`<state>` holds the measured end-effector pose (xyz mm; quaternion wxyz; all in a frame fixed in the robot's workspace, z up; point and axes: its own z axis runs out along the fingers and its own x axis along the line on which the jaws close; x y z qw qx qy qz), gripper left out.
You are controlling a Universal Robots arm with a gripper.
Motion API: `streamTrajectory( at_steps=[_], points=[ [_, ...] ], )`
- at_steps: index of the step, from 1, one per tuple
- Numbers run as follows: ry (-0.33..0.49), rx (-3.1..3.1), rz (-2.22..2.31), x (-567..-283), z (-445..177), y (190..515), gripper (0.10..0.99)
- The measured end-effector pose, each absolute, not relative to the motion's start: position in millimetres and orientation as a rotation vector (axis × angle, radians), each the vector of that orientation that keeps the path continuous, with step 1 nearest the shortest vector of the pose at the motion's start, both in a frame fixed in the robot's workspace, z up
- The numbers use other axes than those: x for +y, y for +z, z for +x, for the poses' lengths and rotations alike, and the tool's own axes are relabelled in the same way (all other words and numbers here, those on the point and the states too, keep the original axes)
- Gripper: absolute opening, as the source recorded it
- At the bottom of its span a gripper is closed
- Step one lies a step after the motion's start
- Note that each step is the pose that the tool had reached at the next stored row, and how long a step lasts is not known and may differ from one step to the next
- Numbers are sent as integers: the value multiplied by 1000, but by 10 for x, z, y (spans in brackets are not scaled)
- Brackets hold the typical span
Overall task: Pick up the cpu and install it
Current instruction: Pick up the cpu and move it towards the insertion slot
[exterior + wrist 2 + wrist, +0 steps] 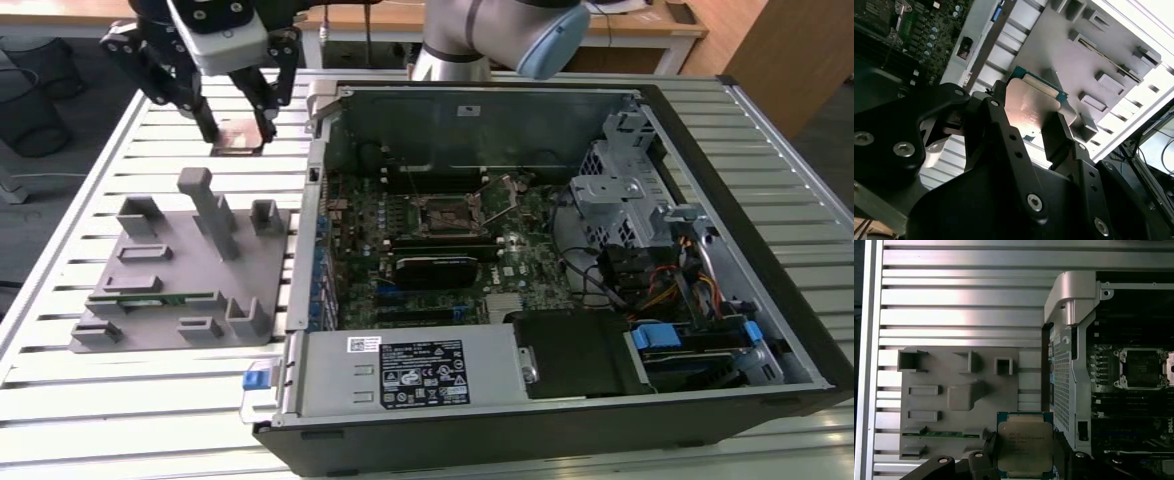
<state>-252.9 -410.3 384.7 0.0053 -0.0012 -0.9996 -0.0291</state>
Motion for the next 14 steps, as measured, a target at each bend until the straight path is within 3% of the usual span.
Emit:
streamTrajectory(
  at_steps=[14],
  points=[
    [-91, -3130, -4, -4093, -1895, 3846, 533]
  ],
)
